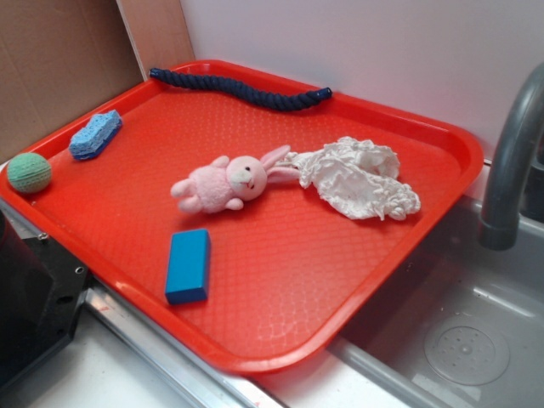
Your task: Grab the blue sponge.
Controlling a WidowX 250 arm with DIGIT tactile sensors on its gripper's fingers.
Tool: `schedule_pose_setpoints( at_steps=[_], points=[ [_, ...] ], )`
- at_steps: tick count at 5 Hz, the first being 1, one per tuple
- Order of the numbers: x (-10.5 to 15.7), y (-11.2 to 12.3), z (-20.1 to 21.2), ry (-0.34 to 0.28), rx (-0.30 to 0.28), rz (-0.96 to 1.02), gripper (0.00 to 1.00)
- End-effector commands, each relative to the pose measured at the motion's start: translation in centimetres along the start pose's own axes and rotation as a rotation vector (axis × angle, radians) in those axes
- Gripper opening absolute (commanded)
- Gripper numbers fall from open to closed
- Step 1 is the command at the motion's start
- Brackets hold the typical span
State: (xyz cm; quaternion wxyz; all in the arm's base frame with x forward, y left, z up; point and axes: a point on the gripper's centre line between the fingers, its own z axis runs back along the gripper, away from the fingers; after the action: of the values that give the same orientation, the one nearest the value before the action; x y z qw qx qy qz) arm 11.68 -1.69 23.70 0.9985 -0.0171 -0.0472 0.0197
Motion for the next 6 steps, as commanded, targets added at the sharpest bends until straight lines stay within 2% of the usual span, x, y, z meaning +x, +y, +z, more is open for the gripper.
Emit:
schedule_pose_setpoints(
  at_steps=[1,2,3,4,5,6],
  points=[
    [0.0,0.0,0.0,0.000,0.000,0.000,1.00],
    [3.7,5.0,-5.2,0.000,0.121,0.208,1.00],
    [5.9,9.5,-7.3,-0.046,0.132,0.324,1.00],
    [7.5,11.9,-10.3,-0.105,0.135,0.428,1.00],
    [7.1,14.0,-13.2,-0.083,0.142,0.650,1.00],
    [5.9,15.6,-15.5,-0.021,0.137,0.777,1.00]
  ],
)
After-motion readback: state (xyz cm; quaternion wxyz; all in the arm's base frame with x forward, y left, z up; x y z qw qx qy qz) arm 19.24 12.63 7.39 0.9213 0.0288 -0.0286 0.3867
